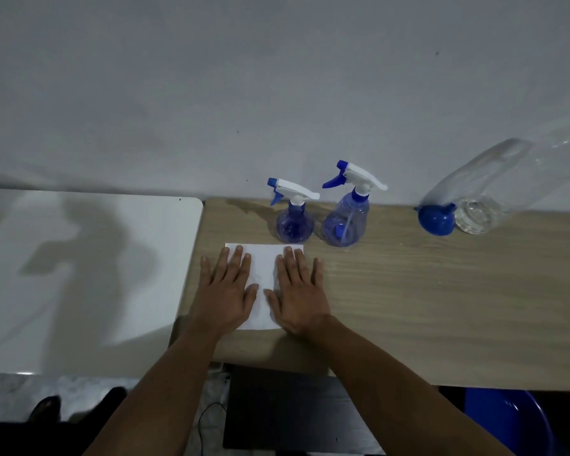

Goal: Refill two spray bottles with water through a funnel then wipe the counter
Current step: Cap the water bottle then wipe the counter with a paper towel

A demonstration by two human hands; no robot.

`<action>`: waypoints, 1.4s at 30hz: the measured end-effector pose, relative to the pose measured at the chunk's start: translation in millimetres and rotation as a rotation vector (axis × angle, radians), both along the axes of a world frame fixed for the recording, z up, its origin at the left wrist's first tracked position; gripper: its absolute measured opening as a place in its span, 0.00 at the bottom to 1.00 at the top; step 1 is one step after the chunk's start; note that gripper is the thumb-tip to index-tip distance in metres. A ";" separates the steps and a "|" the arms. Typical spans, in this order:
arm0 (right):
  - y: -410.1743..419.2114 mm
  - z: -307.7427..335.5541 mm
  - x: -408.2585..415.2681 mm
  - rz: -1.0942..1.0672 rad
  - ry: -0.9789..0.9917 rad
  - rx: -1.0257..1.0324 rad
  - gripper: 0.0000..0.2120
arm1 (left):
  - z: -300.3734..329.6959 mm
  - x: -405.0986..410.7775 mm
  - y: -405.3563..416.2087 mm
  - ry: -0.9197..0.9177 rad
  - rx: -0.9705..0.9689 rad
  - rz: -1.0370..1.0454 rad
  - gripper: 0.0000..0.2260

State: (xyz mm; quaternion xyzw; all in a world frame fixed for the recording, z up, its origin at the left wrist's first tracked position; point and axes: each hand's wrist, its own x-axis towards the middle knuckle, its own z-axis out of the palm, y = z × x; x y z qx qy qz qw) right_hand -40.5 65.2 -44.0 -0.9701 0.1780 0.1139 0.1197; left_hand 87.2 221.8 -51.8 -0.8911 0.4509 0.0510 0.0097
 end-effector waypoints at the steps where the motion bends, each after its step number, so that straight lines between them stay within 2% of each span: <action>1: -0.7 -0.9 -0.1 0.005 -0.003 0.003 0.40 | 0.0 -0.4 -0.7 -0.002 0.004 0.003 0.33; 21: -69.5 3.9 -55.7 0.049 0.035 -0.020 0.38 | 3.7 -60.2 -60.3 0.003 0.054 0.005 0.34; 33: -160.3 9.9 -127.3 0.101 0.034 -0.017 0.36 | 0.3 -127.3 -139.7 -0.011 0.083 0.018 0.34; 42: -254.1 10.4 -185.2 0.115 0.057 -0.010 0.36 | 3.0 -192.3 -228.3 0.001 0.017 -0.001 0.35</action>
